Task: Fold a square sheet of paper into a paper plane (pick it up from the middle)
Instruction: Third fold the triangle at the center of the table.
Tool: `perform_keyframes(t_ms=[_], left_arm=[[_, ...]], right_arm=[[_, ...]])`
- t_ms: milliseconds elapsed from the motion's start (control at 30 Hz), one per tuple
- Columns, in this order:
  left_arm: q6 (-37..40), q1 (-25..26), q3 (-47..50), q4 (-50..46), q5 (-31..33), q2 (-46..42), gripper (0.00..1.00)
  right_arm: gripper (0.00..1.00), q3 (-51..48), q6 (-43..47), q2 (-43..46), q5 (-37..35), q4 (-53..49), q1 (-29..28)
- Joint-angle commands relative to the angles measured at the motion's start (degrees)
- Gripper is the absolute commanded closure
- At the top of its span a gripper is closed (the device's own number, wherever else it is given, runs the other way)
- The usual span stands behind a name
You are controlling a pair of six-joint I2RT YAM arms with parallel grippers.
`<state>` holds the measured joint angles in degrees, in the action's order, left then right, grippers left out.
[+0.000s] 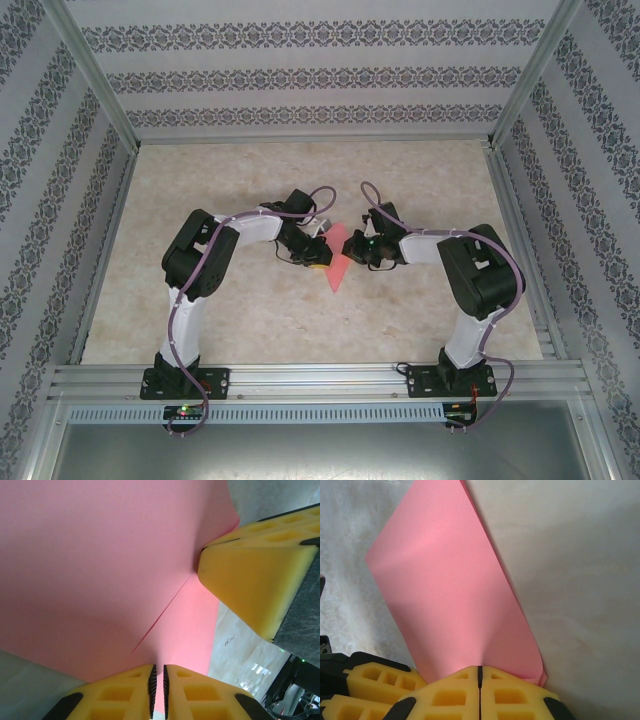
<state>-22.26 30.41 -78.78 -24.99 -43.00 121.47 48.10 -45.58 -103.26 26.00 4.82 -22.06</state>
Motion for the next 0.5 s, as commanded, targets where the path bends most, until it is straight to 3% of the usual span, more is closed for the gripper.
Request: perform_keyframes(t_ms=[0, 467], left_arm=[[2.14, 0.96, 1.70, -3.96, 7.23, 4.34, 0.82], [2.50, 0.97, 1.79, -3.92, 7.23, 4.42, 0.82]], right_arm=[[0.93, 0.07, 4.21, 1.14, -9.82, -7.55, 2.10], [0.92, 0.20, 4.60, 7.96, -8.28, -8.31, 2.47]])
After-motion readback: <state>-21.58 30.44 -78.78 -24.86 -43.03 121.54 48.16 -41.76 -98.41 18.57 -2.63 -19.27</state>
